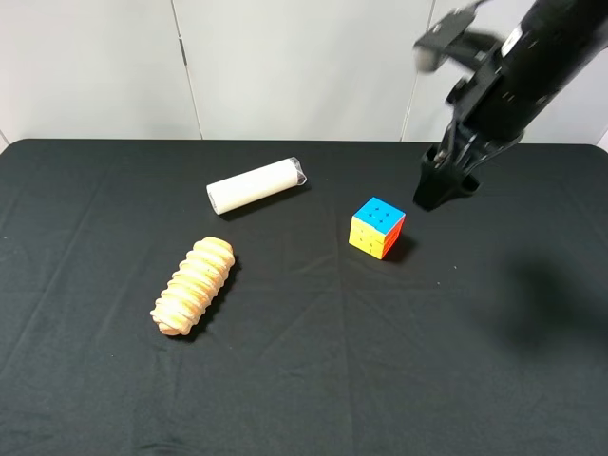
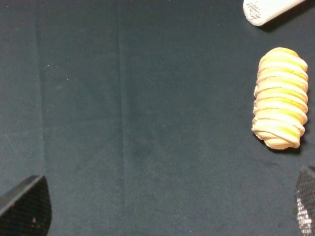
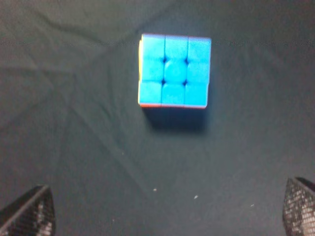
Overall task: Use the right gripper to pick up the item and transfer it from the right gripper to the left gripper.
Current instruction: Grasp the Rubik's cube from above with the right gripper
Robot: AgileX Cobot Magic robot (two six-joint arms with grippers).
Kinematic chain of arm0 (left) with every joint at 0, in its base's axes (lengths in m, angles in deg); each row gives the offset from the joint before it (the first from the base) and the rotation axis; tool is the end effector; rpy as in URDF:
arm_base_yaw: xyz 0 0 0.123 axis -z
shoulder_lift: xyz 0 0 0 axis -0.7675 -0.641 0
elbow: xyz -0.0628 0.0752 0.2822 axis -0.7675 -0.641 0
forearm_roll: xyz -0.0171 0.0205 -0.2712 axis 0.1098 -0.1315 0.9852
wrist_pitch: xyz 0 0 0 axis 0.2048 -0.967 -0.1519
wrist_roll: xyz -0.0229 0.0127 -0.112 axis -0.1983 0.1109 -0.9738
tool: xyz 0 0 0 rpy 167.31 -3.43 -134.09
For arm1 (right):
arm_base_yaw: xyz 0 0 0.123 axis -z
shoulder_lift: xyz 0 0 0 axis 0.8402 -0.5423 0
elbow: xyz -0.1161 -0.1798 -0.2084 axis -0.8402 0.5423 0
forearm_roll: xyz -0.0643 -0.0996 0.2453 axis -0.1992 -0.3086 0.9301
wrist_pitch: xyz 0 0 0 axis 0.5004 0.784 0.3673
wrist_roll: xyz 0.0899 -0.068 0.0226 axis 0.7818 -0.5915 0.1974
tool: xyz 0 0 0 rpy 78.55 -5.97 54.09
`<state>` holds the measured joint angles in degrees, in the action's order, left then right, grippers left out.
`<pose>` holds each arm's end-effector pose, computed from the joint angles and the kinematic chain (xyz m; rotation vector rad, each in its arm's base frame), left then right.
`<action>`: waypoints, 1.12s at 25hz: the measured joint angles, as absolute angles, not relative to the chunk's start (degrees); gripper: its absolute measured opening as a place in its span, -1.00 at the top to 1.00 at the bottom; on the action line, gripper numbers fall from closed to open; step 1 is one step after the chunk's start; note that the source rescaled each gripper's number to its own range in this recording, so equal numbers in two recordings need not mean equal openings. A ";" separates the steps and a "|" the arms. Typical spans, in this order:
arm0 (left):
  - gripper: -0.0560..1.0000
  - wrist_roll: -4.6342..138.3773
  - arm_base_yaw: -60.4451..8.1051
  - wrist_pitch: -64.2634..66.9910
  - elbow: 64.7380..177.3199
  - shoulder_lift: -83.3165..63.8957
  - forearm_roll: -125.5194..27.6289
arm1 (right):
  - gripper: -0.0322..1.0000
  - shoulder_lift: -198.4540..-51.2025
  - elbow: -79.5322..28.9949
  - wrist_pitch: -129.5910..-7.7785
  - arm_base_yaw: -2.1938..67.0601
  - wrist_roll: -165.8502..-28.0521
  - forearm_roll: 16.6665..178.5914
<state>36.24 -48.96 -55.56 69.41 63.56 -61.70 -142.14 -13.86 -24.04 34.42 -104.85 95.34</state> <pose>0.0221 -0.0018 0.2727 0.0829 2.0526 0.0089 0.3150 0.1419 0.2520 -1.2028 2.5235 0.0907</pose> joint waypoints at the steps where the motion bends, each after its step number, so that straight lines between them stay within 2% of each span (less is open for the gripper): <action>1: -0.91 36.24 -48.96 -55.56 69.41 63.56 -61.70 | -1.00 -143.13 -13.86 -24.45 34.42 -104.14 95.12; 10: -0.91 36.24 -48.96 -55.56 69.41 63.56 -61.70 | -1.00 -148.69 -14.41 -28.49 34.42 -101.94 94.63; 22: -0.91 36.24 -48.96 -55.56 69.41 63.56 -61.70 | -1.00 -155.95 -20.79 -28.19 34.42 -102.45 99.71; 28: -0.91 36.24 -48.96 -55.56 69.41 63.56 -61.70 | -1.00 -159.38 -20.79 -31.49 32.27 -103.20 99.50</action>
<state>36.24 -48.96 -55.56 69.41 63.56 -61.70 -159.38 -20.79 -31.49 32.27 -103.20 99.50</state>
